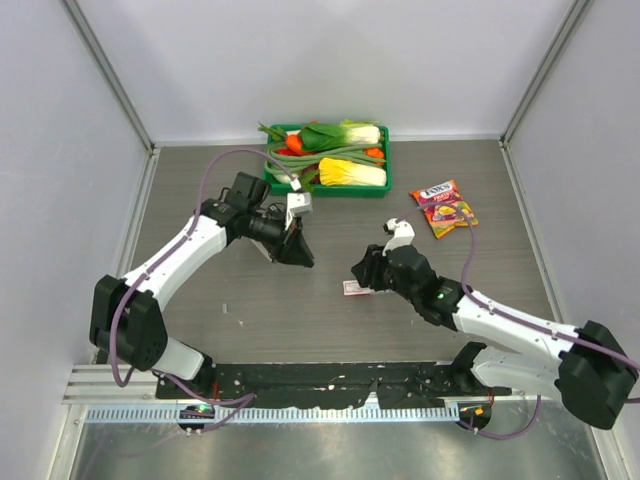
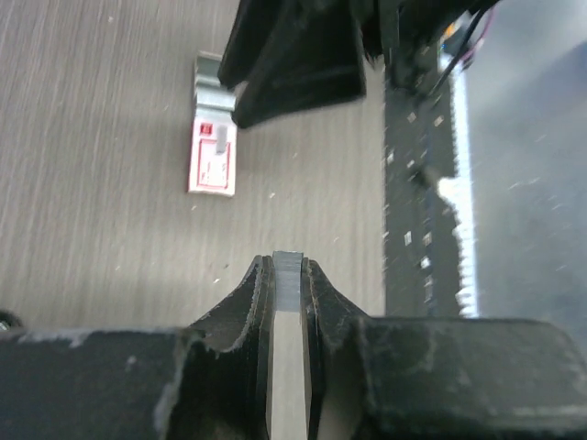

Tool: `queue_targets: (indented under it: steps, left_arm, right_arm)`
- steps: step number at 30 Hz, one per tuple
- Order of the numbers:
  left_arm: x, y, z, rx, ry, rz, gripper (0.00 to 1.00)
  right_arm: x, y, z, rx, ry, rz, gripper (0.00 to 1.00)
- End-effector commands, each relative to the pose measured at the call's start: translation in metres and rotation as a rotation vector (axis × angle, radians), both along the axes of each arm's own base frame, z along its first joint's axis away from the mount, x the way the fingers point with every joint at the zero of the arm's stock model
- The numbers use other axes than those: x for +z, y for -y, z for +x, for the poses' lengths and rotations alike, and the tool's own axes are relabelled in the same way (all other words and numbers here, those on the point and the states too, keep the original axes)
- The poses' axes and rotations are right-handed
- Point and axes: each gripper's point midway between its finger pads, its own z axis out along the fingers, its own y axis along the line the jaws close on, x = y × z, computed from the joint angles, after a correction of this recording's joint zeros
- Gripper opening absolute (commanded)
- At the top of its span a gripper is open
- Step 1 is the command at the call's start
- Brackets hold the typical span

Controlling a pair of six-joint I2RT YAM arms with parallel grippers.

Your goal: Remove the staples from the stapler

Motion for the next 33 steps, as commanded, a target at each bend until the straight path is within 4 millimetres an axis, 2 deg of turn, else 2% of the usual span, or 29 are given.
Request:
queue_targets:
  steps: [1, 2, 3, 4, 5, 6, 7, 8, 9, 11, 13, 19, 25, 33]
  left_arm:
    - [0.067, 0.017, 0.003, 0.085, -0.217, -0.221, 0.05]
    - [0.073, 0.017, 0.006, 0.102, -0.254, -0.246, 0.05]
    - [0.080, 0.014, 0.021, 0.138, -0.232, -0.296, 0.05]
    - [0.087, 0.013, 0.024, 0.194, -0.336, -0.311, 0.05]
    - [0.093, 0.012, 0.029, 0.223, -0.368, -0.336, 0.05]
    - [0.102, 0.010, 0.042, 0.239, -0.314, -0.396, 0.05]
    - [0.112, 0.010, 0.042, 0.277, -0.430, -0.422, 0.05]
    - [0.119, 0.009, 0.045, 0.288, -0.441, -0.456, 0.05]
    - [0.130, 0.009, 0.050, 0.277, -0.371, -0.525, 0.06]
    - [0.138, 0.009, 0.050, 0.295, -0.463, -0.565, 0.07]
    - [0.149, 0.009, 0.049, 0.278, -0.442, -0.608, 0.08]
    - [0.160, 0.006, 0.039, 0.249, -0.467, -0.664, 0.10]
    - [0.163, 0.004, 0.030, 0.240, -0.460, -0.673, 0.10]
    - [0.162, 0.004, 0.028, 0.234, -0.467, -0.669, 0.10]
  right_arm:
    - [0.065, -0.037, -0.008, 0.173, 0.162, 0.247, 0.52]
    - [0.069, -0.040, -0.012, 0.195, 0.168, 0.274, 0.54]
    - [0.075, -0.042, -0.015, 0.210, 0.179, 0.304, 0.57]
    - [0.083, -0.049, -0.022, 0.258, 0.179, 0.354, 0.59]
    - [0.087, -0.051, -0.024, 0.270, 0.182, 0.372, 0.60]
    - [0.093, -0.054, -0.026, 0.281, 0.188, 0.394, 0.60]
    - [0.105, -0.059, -0.028, 0.307, 0.203, 0.432, 0.61]
    - [0.113, -0.062, -0.028, 0.315, 0.214, 0.453, 0.61]
    - [0.124, -0.065, -0.028, 0.330, 0.237, 0.485, 0.61]
    - [0.141, -0.075, -0.031, 0.368, 0.242, 0.537, 0.62]
    - [0.161, -0.083, -0.030, 0.394, 0.266, 0.595, 0.63]
    - [0.207, -0.093, -0.035, 0.451, 0.305, 0.728, 0.63]
    - [0.237, -0.091, -0.040, 0.473, 0.354, 0.779, 0.63]
    - [0.244, -0.099, -0.034, 0.487, 0.354, 0.779, 0.63]
